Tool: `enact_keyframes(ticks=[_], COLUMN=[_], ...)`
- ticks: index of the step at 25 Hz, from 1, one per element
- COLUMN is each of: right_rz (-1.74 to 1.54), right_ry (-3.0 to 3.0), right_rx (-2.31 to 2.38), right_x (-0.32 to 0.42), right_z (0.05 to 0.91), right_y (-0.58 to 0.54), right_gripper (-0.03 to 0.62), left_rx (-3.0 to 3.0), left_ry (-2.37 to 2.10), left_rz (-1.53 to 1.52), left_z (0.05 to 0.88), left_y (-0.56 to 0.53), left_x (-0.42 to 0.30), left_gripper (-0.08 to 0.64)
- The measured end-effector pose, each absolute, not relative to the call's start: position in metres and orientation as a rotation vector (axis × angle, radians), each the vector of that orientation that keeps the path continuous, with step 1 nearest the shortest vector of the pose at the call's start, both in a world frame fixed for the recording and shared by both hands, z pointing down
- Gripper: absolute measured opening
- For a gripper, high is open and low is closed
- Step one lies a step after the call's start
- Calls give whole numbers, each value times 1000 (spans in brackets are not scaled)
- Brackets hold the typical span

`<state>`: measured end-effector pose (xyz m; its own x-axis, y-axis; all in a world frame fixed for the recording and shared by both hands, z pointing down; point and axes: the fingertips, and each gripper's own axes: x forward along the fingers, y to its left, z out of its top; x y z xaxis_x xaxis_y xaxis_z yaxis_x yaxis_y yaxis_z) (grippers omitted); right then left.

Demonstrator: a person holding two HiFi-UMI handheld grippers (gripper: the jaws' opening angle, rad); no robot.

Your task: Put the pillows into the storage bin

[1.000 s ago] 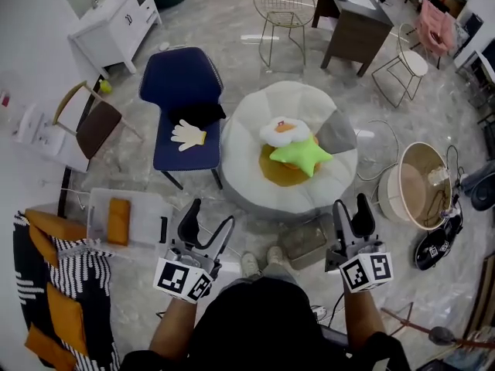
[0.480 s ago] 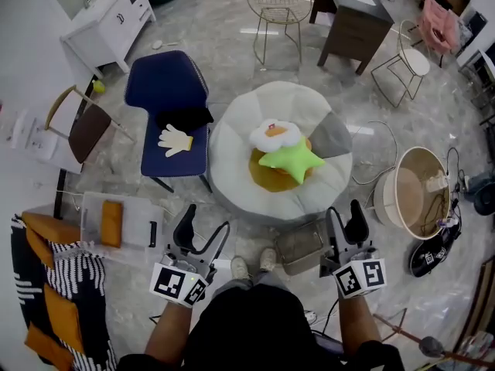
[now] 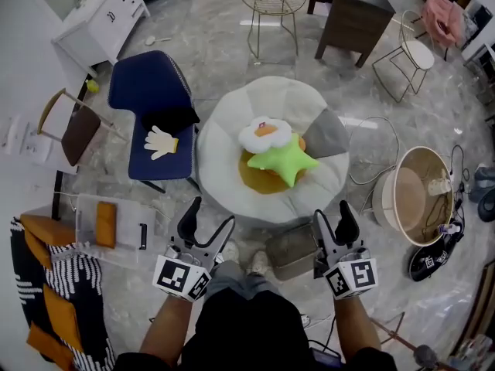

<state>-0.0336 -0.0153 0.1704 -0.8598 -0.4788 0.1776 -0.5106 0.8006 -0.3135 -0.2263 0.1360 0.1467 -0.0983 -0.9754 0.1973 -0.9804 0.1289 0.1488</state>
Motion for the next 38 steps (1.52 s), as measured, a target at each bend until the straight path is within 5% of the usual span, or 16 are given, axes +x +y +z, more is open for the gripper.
enact_keyframes(ticks=[10,22,38], right_rz=[583,677,1262], right_ry=[-2793,-2616,-2209], right_rx=[817,736,956], right_x=[-45,-159,-253], right_z=[224,348,564], right_y=[-41,-71,-120], right_gripper=[298,295,282], left_rx=[1913,1920,1840], left_ry=[-2102,-2003,-1931], left_rz=[64,146,185], left_z=[184,272,388], left_y=[107,53,62], left_x=[-236,-312,-390], left_gripper=[339,339,339])
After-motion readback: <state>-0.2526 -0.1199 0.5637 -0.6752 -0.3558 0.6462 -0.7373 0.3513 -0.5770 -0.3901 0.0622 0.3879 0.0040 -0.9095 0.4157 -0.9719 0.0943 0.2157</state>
